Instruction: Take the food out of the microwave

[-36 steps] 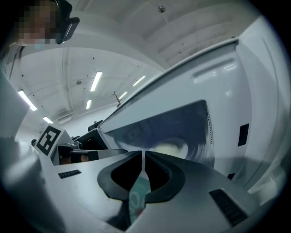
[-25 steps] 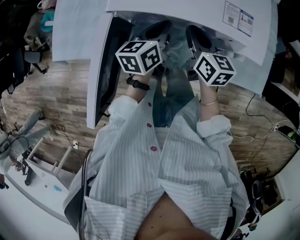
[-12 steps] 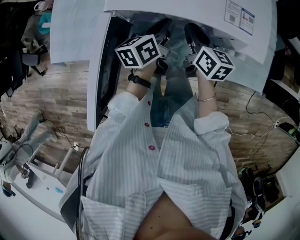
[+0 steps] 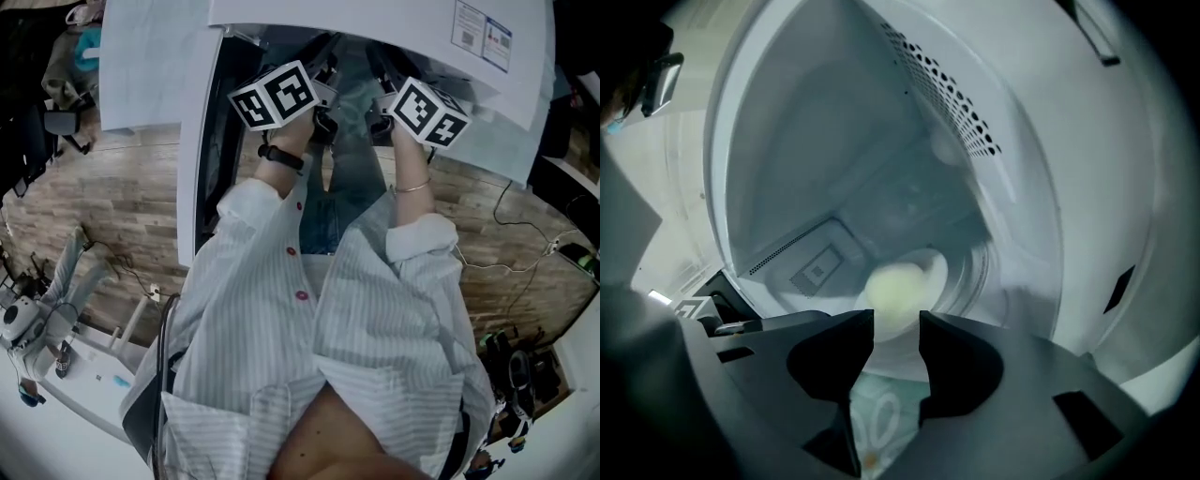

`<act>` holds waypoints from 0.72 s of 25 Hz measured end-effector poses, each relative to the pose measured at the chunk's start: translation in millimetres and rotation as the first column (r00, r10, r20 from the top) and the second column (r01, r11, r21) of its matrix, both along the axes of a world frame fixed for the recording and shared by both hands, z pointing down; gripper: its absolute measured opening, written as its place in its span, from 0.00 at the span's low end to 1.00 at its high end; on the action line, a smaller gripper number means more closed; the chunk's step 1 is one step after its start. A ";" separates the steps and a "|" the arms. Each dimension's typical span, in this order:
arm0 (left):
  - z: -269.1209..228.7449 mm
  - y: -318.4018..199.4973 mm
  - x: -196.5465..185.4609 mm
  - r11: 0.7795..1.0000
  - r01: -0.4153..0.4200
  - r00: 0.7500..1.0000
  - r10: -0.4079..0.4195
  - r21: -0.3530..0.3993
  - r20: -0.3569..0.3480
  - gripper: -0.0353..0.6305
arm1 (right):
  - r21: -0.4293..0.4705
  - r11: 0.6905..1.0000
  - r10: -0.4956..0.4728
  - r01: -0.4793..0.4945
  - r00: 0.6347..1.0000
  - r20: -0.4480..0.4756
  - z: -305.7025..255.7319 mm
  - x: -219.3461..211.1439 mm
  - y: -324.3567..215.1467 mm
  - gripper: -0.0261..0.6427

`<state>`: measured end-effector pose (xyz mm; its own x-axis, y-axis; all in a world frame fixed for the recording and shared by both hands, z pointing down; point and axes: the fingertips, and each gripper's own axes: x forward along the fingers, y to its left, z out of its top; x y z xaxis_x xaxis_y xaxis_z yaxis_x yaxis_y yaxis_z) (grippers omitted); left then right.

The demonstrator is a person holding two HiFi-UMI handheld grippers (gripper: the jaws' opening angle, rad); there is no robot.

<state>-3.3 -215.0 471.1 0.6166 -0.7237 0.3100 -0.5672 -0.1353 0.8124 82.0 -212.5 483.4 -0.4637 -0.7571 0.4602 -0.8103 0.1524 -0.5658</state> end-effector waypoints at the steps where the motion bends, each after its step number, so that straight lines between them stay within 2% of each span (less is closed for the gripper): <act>1: 1.1 -1.5 -1.2 1.000 0.009 1.000 -0.009 -0.005 0.001 0.23 | -0.013 1.000 0.009 -0.009 1.000 0.001 3.3 1.2 -1.3 0.27; 11: 12.6 -12.6 -7.7 0.996 0.076 0.996 -0.074 -0.051 0.040 0.23 | -0.049 0.996 0.079 -0.080 0.996 -0.030 14.2 7.8 -16.5 0.30; 18: 19.4 -16.4 -9.4 0.992 0.094 0.995 -0.090 -0.080 0.052 0.25 | -0.067 0.992 0.104 -0.106 0.994 -0.032 14.8 8.7 -19.3 0.30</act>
